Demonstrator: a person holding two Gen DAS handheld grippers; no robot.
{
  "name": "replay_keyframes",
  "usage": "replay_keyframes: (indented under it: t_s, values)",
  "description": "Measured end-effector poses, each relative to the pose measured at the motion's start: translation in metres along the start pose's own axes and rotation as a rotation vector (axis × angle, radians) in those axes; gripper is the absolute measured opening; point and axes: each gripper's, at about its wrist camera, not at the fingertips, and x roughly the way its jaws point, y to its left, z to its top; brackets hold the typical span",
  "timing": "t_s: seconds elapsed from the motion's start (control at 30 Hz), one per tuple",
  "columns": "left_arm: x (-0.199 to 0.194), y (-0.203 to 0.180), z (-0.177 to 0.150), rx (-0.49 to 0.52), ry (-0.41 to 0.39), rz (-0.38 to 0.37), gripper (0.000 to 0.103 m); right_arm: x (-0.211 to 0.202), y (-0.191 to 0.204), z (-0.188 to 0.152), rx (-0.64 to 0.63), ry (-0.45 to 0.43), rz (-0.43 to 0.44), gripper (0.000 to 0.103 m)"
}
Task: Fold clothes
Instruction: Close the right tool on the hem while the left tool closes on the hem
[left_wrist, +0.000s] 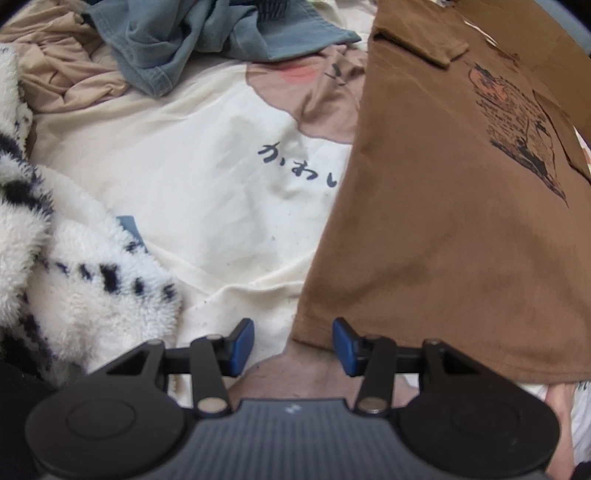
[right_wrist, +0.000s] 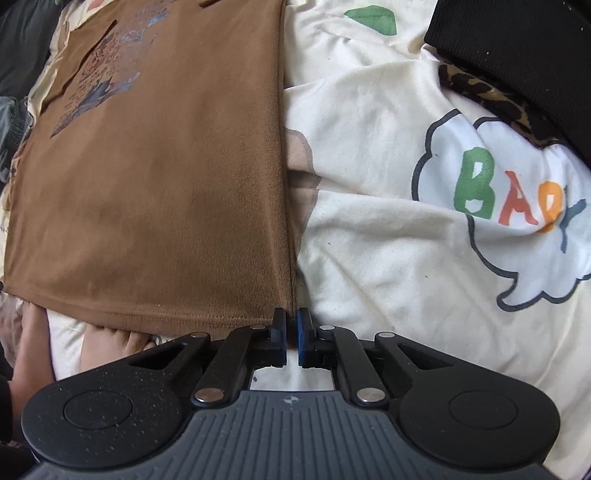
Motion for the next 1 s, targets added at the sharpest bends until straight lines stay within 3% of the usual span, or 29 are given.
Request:
replay_keyframes:
  t_s: [0.2,0.37,0.9,1.0]
  values:
    - [0.002,-0.001,-0.009,0.003,-0.028,0.004,0.043,-0.014,0.0,0.002,0.002,-0.002,-0.053,0.002]
    - [0.01,-0.011,-0.014,0.052,-0.025,-0.027,0.021,-0.021,0.003,0.003,-0.008,-0.007,-0.085,0.002]
    - [0.016,-0.025,-0.022,0.023,-0.022,-0.022,0.022,-0.025,0.006,0.009,-0.008,-0.003,-0.135,0.002]
    - [0.017,-0.025,-0.022,-0.005,-0.012,-0.035,0.016,-0.024,0.006,0.008,-0.007,-0.001,-0.14,0.002]
